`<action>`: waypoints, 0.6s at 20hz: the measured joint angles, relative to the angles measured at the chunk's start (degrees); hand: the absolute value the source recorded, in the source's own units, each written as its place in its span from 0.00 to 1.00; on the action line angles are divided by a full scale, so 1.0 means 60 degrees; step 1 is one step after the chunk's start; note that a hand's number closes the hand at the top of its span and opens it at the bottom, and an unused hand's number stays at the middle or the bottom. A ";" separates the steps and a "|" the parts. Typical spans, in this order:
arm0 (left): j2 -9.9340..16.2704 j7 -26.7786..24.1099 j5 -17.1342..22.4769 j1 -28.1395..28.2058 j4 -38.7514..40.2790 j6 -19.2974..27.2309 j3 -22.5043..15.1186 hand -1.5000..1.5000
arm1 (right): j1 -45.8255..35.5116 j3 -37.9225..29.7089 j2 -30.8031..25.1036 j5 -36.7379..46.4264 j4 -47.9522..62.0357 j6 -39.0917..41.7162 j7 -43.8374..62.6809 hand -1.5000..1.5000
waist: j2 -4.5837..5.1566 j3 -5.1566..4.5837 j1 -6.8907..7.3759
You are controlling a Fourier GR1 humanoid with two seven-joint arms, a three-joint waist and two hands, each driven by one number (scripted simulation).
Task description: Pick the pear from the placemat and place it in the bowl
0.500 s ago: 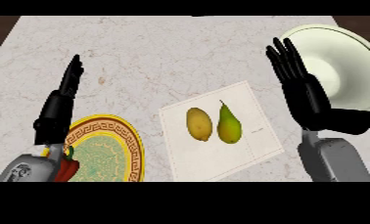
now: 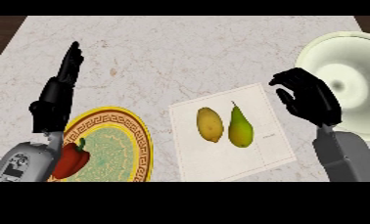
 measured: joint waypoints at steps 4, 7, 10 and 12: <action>-0.0004 0.0511 0.0004 -0.0271 0.0005 -0.0022 0.0042 0.50 | -0.0204 -0.0428 -0.0399 -0.0351 0.1675 0.2125 -0.1270 0.00 | -0.0039 0.0010 -0.0007; 0.0019 0.0658 0.0044 -0.0308 0.0017 -0.0097 0.0130 0.50 | -0.0597 -0.0406 -0.0969 0.0313 0.2520 0.3209 -0.2249 0.00 | -0.0075 0.0000 0.0000; 0.0041 0.0842 -0.0003 -0.0344 -0.0065 -0.0124 0.0144 0.50 | -0.1152 -0.0257 -0.1711 0.1028 0.2965 0.3566 -0.2402 0.00 | -0.0100 -0.0009 0.0014; 0.0066 0.0863 0.0054 -0.0423 0.0013 -0.0222 0.0234 0.50 | -0.1580 0.0009 -0.2027 0.1592 0.3084 0.3631 -0.2404 0.00 | -0.0105 -0.0016 0.0020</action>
